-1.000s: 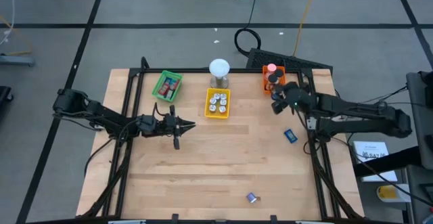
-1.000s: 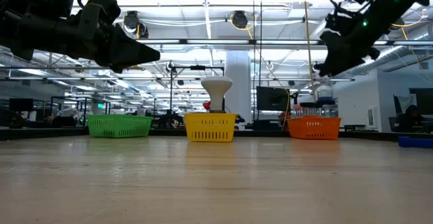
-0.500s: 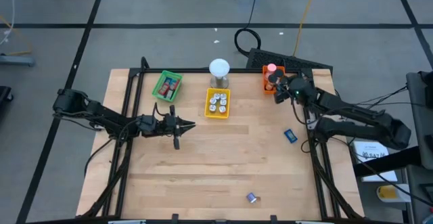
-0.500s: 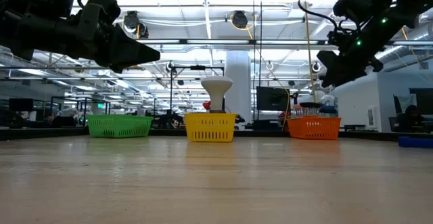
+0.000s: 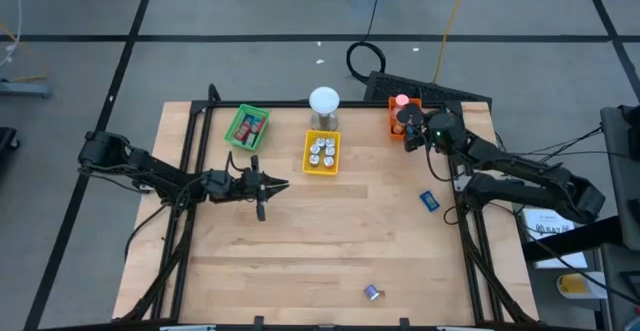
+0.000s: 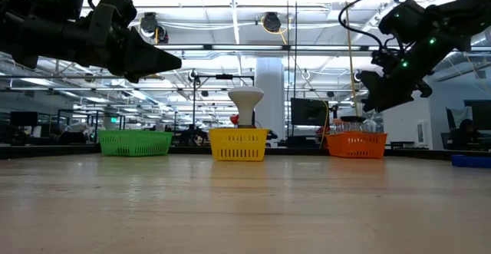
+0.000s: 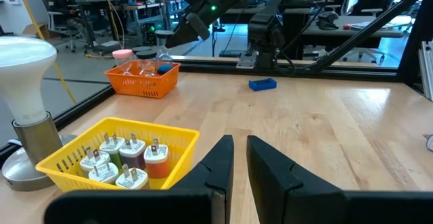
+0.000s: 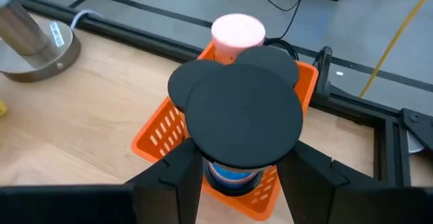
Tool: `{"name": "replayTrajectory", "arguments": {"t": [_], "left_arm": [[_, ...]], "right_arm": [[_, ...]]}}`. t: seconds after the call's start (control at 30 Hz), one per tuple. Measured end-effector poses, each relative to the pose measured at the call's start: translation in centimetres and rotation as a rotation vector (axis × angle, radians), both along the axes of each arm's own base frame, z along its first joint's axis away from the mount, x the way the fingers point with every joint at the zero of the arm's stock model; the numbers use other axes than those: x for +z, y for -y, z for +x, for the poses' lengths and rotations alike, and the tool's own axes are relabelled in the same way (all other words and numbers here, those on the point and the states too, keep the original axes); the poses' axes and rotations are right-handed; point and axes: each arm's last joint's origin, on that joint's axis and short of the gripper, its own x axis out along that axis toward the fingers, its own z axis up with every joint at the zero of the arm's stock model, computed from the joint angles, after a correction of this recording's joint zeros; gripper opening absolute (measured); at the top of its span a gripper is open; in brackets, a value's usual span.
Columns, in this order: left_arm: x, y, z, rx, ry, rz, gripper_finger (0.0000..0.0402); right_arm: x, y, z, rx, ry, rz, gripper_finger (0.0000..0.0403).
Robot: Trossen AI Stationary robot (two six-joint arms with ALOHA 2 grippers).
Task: Pick & Place Office items
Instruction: Put the black blue hourglass into the orange bin, then put the blue digital clock into the green bin
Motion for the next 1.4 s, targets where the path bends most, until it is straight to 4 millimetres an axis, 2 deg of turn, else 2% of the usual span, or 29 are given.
{"name": "replayTrajectory", "arguments": {"t": [0.2,0.7,0.9,1.1,1.27,1.4], "left_arm": [[0.0,0.0,0.0,0.0,0.0,0.0,0.0047],[0.0,0.0,0.0,0.0,-0.002,0.0,0.0047],[0.0,0.0,0.0,0.0,0.001,0.0,0.0047],[0.0,0.0,0.0,0.0,0.001,0.004,0.0047],[0.3,0.0,0.0,0.003,0.024,0.018,0.0047],[0.5,0.1,0.1,-0.015,0.049,-0.001,0.0047]], "right_arm": [[-0.8,0.3,0.4,0.004,-0.04,0.025,0.0158],[-1.6,0.7,0.8,0.012,-0.078,0.041,0.0207],[-1.1,0.6,0.7,0.012,-0.059,0.015,0.0242],[0.7,0.2,0.2,0.026,0.0,-0.065,0.0265],[2.3,-0.4,-0.4,0.034,0.034,-0.109,0.025],[2.8,-1.1,-0.7,0.054,0.017,-0.088,0.0202]]}}
